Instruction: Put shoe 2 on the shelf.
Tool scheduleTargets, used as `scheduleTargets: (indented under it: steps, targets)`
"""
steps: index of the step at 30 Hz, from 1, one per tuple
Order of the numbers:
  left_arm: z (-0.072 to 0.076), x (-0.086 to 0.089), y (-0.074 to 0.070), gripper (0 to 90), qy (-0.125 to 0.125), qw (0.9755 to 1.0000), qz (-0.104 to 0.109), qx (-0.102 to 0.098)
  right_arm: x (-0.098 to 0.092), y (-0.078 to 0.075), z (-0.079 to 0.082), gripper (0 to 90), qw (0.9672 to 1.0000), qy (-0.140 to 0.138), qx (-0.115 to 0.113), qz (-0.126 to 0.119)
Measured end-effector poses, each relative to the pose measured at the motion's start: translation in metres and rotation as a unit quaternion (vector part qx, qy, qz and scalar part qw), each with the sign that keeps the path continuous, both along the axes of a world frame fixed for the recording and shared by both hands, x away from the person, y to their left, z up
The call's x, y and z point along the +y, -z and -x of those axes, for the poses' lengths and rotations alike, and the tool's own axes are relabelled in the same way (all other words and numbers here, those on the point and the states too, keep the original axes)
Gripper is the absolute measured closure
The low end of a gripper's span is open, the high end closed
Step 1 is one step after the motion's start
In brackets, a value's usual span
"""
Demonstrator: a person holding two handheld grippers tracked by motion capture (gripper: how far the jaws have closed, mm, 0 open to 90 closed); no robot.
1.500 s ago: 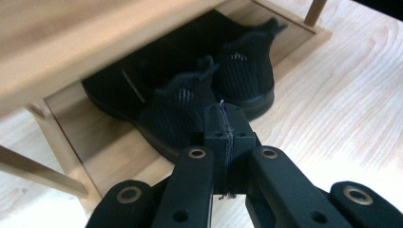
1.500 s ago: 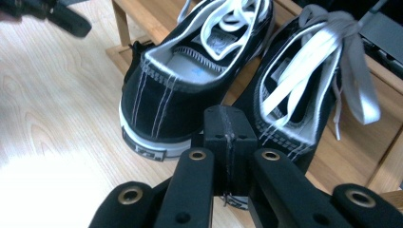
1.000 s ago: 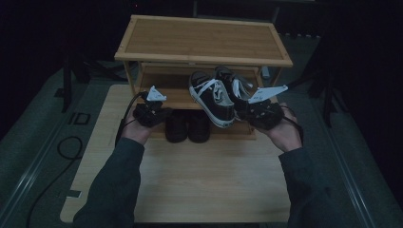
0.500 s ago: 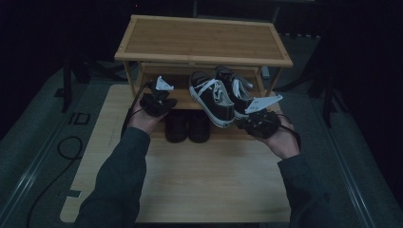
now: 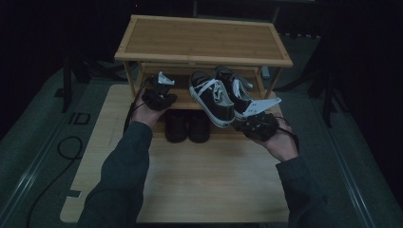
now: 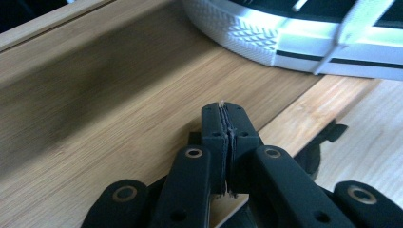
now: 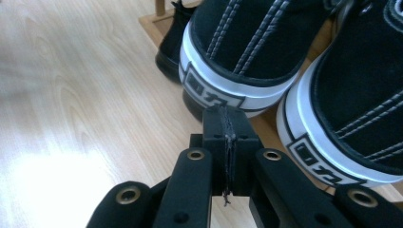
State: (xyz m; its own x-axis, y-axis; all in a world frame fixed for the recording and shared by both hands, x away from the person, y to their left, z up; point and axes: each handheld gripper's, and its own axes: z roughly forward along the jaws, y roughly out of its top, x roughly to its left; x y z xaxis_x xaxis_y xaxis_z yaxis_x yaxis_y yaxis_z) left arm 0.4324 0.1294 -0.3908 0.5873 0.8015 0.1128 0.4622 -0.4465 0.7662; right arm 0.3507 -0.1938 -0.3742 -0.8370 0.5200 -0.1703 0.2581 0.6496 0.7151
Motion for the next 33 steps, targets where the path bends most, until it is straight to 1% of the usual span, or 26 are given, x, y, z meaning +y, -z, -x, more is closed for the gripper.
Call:
scheduleTargets:
  steps: [2, 4, 6, 13, 18, 21, 25, 28, 31, 32, 33]
  targets:
    - [0.000, 0.001, 0.000, 88.4, 0.002, 1.0000, 0.003, 0.000, 0.000, 0.000, 0.001, 88.5, 0.9999, -0.010, 0.005, -0.008]
    - [0.000, 0.001, 0.001, 88.5, 0.002, 1.0000, 0.006, 0.000, 0.002, -0.001, 0.003, 88.5, 0.9999, -0.013, 0.002, -0.005]
    - [0.000, 0.001, 0.001, 89.4, 0.002, 1.0000, 0.004, -0.002, 0.004, -0.001, 0.002, 89.5, 0.9999, -0.011, 0.000, -0.003]
    - [0.001, 0.001, 0.003, 90.0, 0.005, 0.9999, 0.008, -0.009, 0.011, -0.001, 0.003, 89.8, 0.9998, -0.019, 0.002, -0.004]
    - [0.002, 0.002, 0.004, 90.0, 0.005, 0.9999, 0.009, -0.010, 0.022, -0.001, 0.002, 89.8, 0.9995, -0.032, 0.002, -0.005]
    - [0.002, 0.001, 0.003, 90.0, 0.005, 0.9999, 0.005, -0.011, 0.032, 0.000, 0.002, 89.9, 0.9993, -0.036, -0.002, 0.000]
    - [0.002, -0.001, 0.003, 90.0, 0.003, 0.9999, -0.001, -0.014, 0.041, 0.000, 0.000, 90.0, 0.9990, -0.043, 0.004, -0.004]
    - [0.003, -0.002, 0.004, 90.0, 0.002, 0.9998, -0.004, -0.019, 0.046, 0.000, -0.001, 90.0, 0.9988, -0.050, 0.002, -0.004]
    - [0.003, -0.003, 0.004, 90.0, 0.002, 0.9998, -0.005, -0.018, 0.050, 0.000, -0.001, 90.0, 0.9987, -0.051, -0.001, -0.003]
    - [0.003, -0.003, 0.004, 90.0, 0.002, 0.9998, -0.004, -0.017, 0.051, 0.001, -0.002, 90.0, 0.9985, -0.054, -0.003, -0.006]
    - [0.003, -0.003, 0.004, 90.0, 0.002, 0.9998, -0.004, -0.017, 0.052, 0.001, -0.003, 90.0, 0.9984, -0.056, 0.001, -0.008]
